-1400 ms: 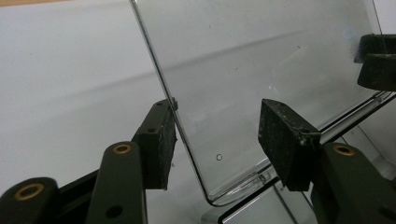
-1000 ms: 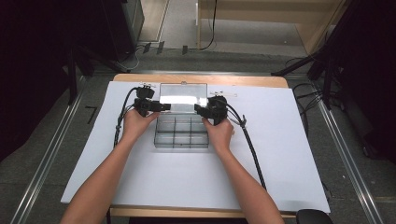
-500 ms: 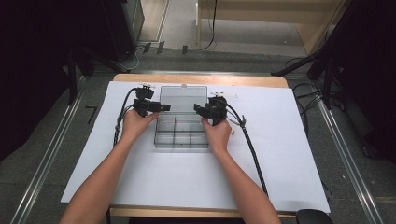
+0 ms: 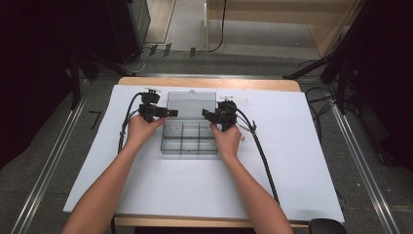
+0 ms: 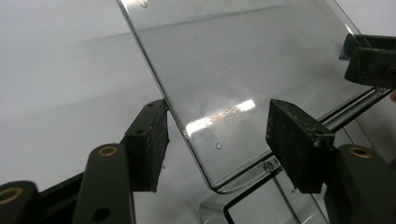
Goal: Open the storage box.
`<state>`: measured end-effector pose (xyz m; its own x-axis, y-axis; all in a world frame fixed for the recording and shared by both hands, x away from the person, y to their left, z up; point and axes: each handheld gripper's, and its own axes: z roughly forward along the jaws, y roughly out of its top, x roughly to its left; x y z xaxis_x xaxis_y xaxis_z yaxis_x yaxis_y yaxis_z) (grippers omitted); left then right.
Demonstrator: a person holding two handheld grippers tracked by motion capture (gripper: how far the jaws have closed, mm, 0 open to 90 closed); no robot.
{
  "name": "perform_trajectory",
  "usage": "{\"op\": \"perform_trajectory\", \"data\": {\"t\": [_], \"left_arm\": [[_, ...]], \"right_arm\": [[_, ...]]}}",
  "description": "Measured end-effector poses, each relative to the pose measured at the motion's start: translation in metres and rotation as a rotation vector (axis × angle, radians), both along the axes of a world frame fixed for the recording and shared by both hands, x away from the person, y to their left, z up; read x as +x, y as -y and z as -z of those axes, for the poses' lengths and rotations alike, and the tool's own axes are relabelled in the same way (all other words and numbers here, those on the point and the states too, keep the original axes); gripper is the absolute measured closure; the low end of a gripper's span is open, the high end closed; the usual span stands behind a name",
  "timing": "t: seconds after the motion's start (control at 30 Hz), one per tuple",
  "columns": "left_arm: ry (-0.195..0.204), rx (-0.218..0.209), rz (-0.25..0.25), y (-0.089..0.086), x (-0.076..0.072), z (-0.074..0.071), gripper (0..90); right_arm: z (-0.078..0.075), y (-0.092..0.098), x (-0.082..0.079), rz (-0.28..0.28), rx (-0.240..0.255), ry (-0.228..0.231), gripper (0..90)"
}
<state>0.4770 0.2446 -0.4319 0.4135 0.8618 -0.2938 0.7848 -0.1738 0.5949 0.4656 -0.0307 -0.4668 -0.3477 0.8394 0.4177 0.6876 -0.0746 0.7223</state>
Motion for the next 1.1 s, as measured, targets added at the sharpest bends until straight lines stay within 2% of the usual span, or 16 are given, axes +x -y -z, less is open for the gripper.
{"op": "perform_trajectory", "data": {"t": [0.1,0.13,0.3,0.63,0.7,0.8,0.87,1.1], "left_arm": [[0.001,0.007,0.001,0.0,0.0,0.0,38.1],[0.007,0.017,0.001,0.001,-0.001,0.0,37.8],[0.012,0.025,0.001,0.002,-0.001,0.0,38.4],[0.014,0.019,0.006,0.002,-0.001,0.001,38.7],[0.013,0.02,0.006,0.001,-0.001,0.001,38.8],[0.009,0.019,0.007,0.001,-0.001,0.001,39.4],[0.006,0.019,0.008,0.001,-0.001,0.0,39.5],[0.019,0.018,0.018,0.001,-0.005,-0.007,39.0]], "right_arm": [[0.001,0.001,0.001,-0.002,0.014,-0.016,40.0],[0.002,0.002,0.002,-0.001,0.03,-0.036,39.7],[0.004,0.003,0.004,-0.002,0.054,-0.06,39.2],[0.003,0.004,0.004,-0.008,0.056,-0.073,39.3],[0.003,0.005,0.004,-0.009,0.049,-0.075,39.4],[0.0,0.007,0.003,-0.005,0.005,-0.055,44.0],[-0.002,0.008,0.002,-0.008,0.005,-0.059,44.2],[-0.011,0.012,-0.002,-0.025,-0.02,-0.026,44.2]]}}
